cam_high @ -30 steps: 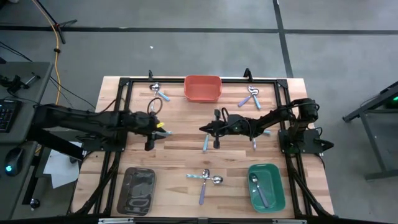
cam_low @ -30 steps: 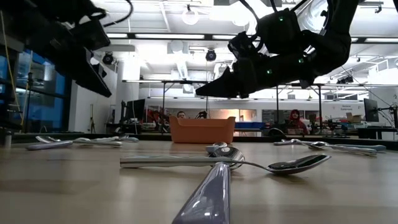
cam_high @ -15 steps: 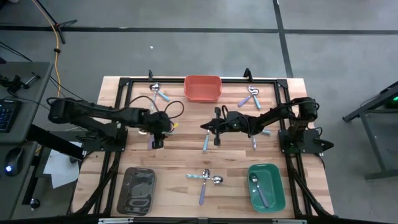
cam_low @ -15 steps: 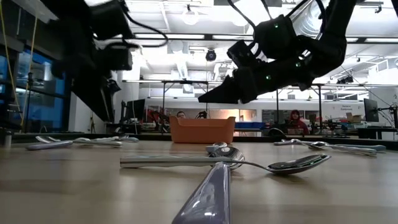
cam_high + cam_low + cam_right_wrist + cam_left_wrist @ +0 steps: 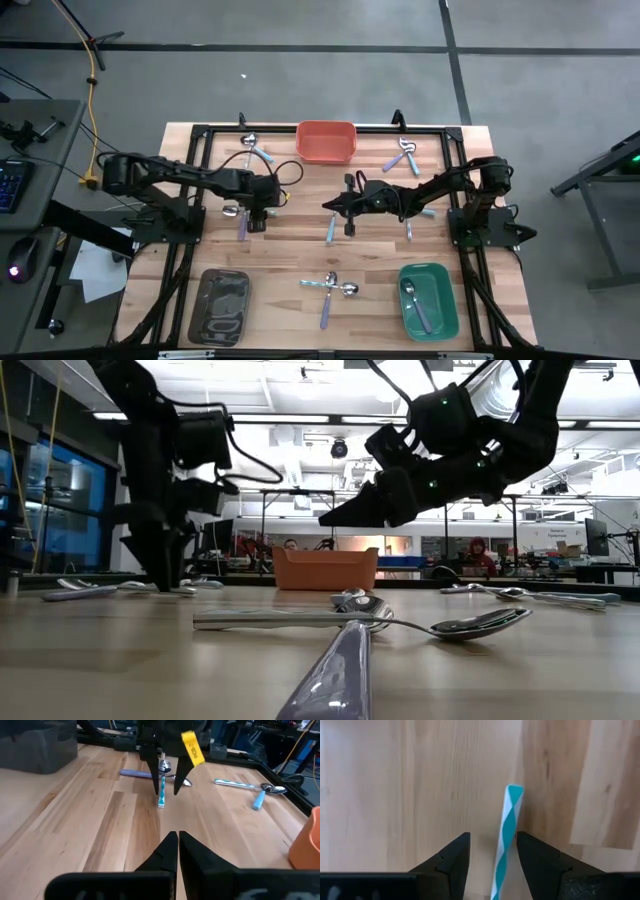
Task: Sort silverware by color (type)
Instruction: Put the middle left blue and white spoon into the orange bin
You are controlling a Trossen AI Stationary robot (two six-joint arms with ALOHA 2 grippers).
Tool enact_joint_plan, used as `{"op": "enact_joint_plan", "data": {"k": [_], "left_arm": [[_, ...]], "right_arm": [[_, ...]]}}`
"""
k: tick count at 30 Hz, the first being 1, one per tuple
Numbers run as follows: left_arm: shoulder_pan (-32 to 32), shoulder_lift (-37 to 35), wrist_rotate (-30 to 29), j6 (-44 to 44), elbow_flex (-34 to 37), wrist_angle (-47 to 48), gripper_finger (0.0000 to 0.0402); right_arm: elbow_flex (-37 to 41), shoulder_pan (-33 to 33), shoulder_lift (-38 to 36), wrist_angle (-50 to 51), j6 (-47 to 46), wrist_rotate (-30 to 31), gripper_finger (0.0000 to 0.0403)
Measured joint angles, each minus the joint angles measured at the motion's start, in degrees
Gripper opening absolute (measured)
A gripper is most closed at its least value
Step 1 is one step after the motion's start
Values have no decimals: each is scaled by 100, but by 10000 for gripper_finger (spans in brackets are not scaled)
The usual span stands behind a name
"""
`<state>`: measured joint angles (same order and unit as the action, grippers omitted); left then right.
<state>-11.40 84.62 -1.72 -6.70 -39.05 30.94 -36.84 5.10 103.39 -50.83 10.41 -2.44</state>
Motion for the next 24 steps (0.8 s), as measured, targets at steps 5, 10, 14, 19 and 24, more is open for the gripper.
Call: {"op": "enact_joint_plan", "data": {"k": [5, 10, 14, 19, 24], "left_arm": [[-26, 163, 39, -177, -17, 0, 119], [-20, 177, 96, -293, -17, 43, 59], [-22, 177, 80, -299, -17, 105, 16], [-24, 208, -24, -302, -149, 296, 17], [-27, 207, -294, -298, -532, 527, 15]], "right_arm": [[0, 0, 0, 2, -4, 0, 0], [0, 0, 0, 2, -39, 2, 0], [0, 0, 0, 2, -50, 2, 0], [0, 0, 0, 4, -50, 7, 0], [0, 0, 0, 41, -50, 22, 0]]}}
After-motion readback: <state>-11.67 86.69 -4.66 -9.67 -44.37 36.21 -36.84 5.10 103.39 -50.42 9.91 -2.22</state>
